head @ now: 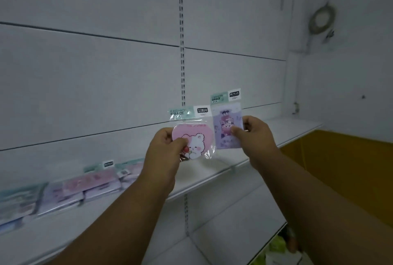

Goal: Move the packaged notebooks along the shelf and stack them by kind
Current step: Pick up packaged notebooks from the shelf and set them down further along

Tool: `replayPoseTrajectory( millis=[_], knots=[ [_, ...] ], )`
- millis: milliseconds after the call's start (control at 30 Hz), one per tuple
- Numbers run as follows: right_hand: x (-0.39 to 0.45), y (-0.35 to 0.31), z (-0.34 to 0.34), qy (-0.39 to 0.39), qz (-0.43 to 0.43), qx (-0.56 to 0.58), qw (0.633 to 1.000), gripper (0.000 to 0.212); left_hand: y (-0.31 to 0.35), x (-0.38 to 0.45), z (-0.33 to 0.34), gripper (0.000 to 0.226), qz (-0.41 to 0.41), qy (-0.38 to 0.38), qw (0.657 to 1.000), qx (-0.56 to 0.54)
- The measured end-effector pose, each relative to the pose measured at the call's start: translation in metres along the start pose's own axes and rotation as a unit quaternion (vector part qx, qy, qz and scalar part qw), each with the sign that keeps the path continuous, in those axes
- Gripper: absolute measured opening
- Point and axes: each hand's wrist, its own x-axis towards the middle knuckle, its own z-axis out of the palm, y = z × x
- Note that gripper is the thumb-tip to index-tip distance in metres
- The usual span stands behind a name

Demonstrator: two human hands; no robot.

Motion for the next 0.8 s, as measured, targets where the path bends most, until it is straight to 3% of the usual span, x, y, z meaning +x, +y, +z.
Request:
replayPoseTrajectory(
  millis=[300,600,800],
  knots=[
    [0.125,0.078,-0.127,-0.006,0.021,-0.013,1.000,0.002,-0.060,0.051,0.170,0.015,-0.029,0.000,1.000,-0.002],
    [0.249,0.154,-0.115,-0.032,0.050,0.040,0.997,0.012,-0.121,0.151,0.224,0.011,-0.041,0.042,0.996,0.065],
    [0.310,0.193,-0.100,-0.109,0.051,0.063,0.991,0.008,-0.156,0.187,0.238,0.012,-0.060,0.156,0.966,0.196]
  ],
)
